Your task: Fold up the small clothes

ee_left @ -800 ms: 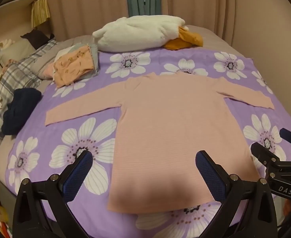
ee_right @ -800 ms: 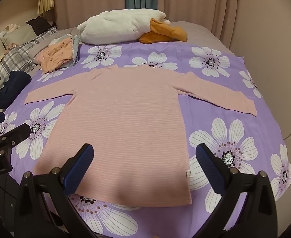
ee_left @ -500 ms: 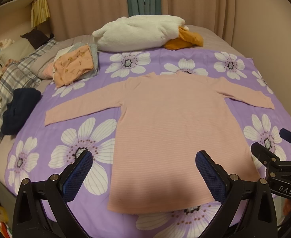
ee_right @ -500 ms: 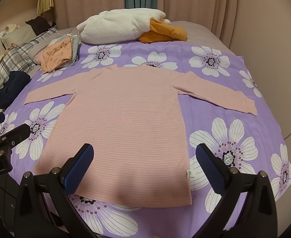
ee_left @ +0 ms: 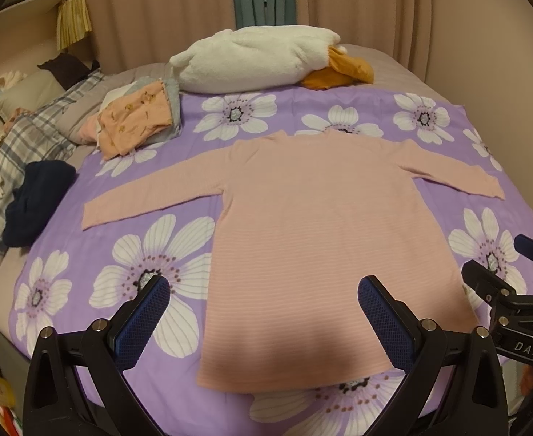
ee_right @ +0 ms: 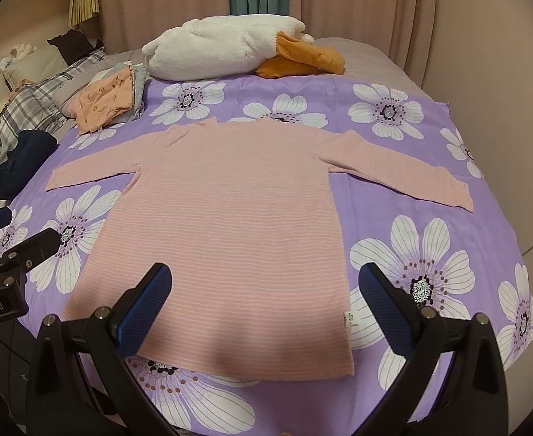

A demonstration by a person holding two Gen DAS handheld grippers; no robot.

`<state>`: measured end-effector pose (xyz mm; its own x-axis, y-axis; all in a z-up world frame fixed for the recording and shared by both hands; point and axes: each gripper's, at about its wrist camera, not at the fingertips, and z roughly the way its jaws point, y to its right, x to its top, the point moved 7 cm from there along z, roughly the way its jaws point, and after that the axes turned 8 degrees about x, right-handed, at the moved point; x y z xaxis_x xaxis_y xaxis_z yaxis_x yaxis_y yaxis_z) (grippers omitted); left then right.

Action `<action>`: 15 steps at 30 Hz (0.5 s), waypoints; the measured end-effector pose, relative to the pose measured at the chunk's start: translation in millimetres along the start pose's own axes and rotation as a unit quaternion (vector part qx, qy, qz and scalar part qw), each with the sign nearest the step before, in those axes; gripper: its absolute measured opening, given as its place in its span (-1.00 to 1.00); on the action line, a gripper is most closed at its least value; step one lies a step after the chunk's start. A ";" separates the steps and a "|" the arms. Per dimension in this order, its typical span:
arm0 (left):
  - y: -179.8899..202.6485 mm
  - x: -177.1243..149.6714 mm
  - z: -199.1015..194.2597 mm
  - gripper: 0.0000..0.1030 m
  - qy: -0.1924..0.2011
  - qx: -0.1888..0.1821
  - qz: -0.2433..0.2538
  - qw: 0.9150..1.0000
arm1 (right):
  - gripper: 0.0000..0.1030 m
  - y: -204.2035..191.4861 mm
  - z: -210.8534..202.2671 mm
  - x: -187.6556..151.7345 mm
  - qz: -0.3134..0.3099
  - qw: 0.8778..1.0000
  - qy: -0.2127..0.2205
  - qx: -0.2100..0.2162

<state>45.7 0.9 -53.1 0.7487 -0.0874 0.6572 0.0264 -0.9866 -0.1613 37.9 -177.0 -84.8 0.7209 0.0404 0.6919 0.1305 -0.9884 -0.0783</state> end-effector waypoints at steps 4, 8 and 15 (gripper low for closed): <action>-0.1 -0.1 0.0 0.99 0.000 0.000 0.000 1.000 | 1.00 0.6 -0.2 -0.1 -0.001 1.000 -0.002 -0.001; 0.1 -0.2 0.0 0.99 0.000 0.000 0.000 1.000 | 1.00 0.5 0.0 0.4 -0.002 1.000 -0.002 -0.001; -11.4 -5.6 9.0 0.99 -0.001 -0.001 0.001 1.000 | 1.00 1.3 -0.4 -1.3 -0.005 1.000 -0.010 -0.005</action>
<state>47.2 13.8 -61.6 0.7502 -0.0883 0.6553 0.0247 -0.9866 -0.1612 36.9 -178.5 -85.5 0.7333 0.0527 0.6779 0.1310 -0.9893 -0.0648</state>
